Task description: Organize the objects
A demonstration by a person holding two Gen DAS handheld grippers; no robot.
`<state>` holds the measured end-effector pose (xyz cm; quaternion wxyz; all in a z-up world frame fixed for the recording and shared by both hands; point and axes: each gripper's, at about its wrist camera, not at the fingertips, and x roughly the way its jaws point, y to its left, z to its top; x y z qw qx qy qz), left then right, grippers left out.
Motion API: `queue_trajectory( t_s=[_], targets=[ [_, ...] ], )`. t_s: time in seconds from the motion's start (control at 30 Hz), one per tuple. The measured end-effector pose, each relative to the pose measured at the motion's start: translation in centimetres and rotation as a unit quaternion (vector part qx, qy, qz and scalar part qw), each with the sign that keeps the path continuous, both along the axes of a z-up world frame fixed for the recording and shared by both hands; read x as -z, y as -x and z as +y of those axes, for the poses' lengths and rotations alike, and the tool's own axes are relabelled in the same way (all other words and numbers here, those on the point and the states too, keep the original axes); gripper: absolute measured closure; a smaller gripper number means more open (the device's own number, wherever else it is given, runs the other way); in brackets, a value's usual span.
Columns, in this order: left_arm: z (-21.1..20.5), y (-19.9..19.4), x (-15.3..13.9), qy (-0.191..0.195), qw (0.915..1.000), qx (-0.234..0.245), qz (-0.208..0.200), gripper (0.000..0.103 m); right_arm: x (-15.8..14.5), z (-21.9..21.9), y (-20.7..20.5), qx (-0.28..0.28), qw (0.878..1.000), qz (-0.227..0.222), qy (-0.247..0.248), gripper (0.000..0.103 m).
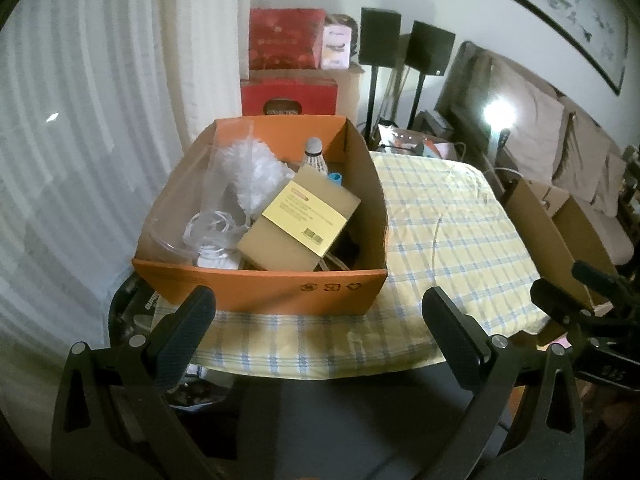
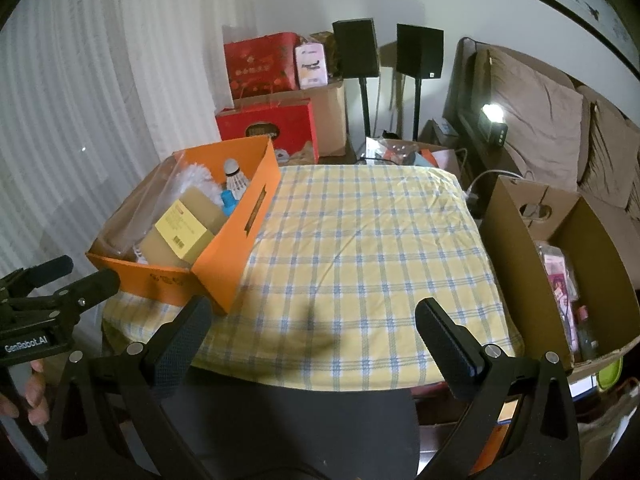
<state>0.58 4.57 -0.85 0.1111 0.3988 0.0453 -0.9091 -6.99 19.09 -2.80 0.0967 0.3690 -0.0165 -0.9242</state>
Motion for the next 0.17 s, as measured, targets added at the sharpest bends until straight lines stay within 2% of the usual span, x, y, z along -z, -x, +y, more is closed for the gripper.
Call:
queue_trajectory(
  t_s=[0.17],
  targets=[
    [-0.08,-0.05,-0.08,0.005,1.0,-0.005,0.004,0.0,-0.06,0.02,0.12,0.0,1.0,0.0,0.001,0.0]
  ],
)
